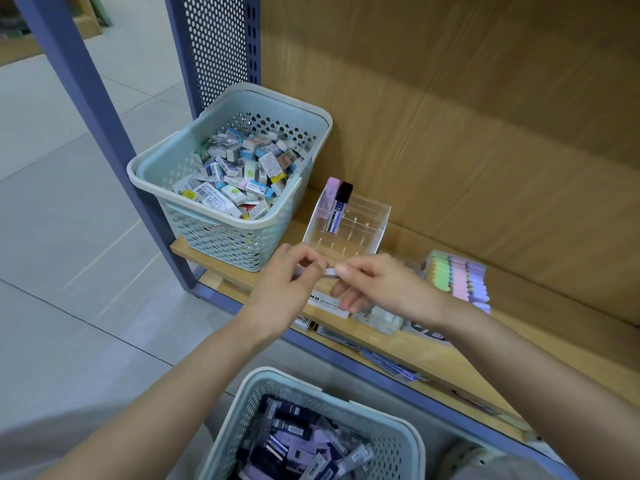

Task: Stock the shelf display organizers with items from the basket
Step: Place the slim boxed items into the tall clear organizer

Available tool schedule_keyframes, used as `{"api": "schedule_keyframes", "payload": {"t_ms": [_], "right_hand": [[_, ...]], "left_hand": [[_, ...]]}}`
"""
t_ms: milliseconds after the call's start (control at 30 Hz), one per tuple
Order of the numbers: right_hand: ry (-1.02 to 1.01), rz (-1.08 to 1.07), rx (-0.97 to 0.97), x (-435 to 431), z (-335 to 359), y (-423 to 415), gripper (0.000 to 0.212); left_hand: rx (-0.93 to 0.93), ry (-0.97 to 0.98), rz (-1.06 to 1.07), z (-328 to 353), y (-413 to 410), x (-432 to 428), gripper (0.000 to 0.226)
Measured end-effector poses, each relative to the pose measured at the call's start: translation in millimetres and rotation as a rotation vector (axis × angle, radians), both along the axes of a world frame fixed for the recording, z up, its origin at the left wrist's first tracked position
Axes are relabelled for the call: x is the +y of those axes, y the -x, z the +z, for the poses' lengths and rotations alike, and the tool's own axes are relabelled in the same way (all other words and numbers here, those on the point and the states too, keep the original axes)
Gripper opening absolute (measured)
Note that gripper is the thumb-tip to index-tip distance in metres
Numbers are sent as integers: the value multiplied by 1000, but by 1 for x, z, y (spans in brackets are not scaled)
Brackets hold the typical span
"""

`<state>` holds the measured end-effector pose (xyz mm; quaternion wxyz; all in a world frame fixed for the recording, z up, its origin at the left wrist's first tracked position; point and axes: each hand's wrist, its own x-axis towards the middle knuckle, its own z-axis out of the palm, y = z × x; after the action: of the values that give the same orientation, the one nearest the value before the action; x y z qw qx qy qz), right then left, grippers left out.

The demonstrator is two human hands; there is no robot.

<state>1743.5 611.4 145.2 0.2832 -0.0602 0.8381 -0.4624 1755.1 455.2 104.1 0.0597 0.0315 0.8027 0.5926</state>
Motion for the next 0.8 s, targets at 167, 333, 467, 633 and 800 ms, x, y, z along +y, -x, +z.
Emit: {"api": "schedule_keyframes", "payload": {"t_ms": [167, 333, 467, 633, 800], "right_hand": [[238, -219, -54, 14, 5, -15, 25], [235, -317, 48, 19, -1, -23, 19], [103, -332, 188, 29, -5, -15, 11], [306, -467, 185, 32, -5, 6, 13], [292, -705, 454, 39, -4, 49, 11]], "left_hand": [[-142, -309, 149, 11, 2, 7, 31], [-90, -368, 182, 16, 6, 20, 26], [89, -293, 83, 23, 17, 31, 26], [195, -318, 116, 27, 45, 42, 22], [315, 13, 97, 13, 83, 45, 14]]}}
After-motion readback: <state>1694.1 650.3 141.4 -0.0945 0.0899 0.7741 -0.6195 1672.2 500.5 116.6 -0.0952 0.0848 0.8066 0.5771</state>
